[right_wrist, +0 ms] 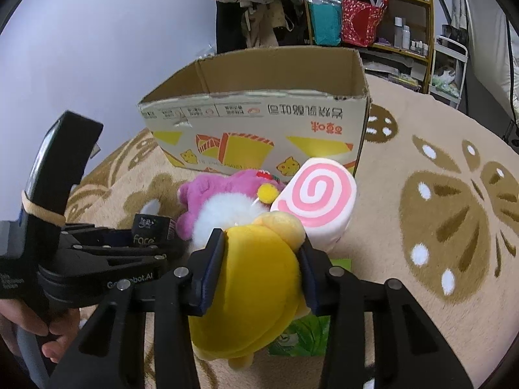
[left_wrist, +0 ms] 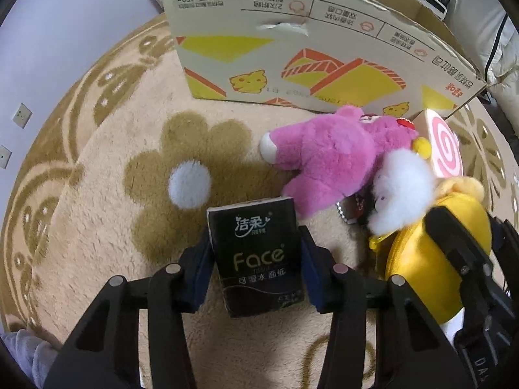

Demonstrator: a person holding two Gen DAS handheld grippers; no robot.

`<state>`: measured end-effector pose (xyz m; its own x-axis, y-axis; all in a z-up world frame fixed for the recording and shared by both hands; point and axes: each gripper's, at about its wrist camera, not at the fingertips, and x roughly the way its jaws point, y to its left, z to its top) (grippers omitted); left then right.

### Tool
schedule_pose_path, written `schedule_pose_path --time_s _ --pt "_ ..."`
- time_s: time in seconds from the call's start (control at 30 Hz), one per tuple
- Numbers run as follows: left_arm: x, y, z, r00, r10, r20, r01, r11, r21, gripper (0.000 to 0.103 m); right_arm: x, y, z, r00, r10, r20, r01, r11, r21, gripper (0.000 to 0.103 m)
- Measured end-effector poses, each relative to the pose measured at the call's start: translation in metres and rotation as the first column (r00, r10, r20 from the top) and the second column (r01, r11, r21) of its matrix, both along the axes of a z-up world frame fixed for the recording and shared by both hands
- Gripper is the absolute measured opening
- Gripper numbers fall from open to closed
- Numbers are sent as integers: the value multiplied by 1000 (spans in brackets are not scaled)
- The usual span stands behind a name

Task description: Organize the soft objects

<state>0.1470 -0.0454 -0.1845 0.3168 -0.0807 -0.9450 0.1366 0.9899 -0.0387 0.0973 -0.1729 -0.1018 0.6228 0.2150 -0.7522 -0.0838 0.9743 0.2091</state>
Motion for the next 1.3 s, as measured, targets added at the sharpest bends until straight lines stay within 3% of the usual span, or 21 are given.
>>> schedule_pose_path --time_s 0.4,0.5,0.73,1.0,1.3 --pt "-20 6 41 988 22 155 -30 999 46 47 -3 -14 24 993 -48 105 46 999 20 39" --pt "-23 8 51 985 28 172 -30 1000 6 47 -3 -16 30 989 -72 129 72 997 4 39" --pt "-36 8 78 959 33 280 -36 999 5 47 -5 -21 49 969 -111 222 119 993 -24 35" --pt "-35 16 105 896 56 441 -85 995 46 47 -3 -26 79 926 -149 348 177 983 -48 35" --pt "-28 17 138 821 58 568 -113 992 63 47 9 -34 110 877 -166 451 219 973 -69 35"
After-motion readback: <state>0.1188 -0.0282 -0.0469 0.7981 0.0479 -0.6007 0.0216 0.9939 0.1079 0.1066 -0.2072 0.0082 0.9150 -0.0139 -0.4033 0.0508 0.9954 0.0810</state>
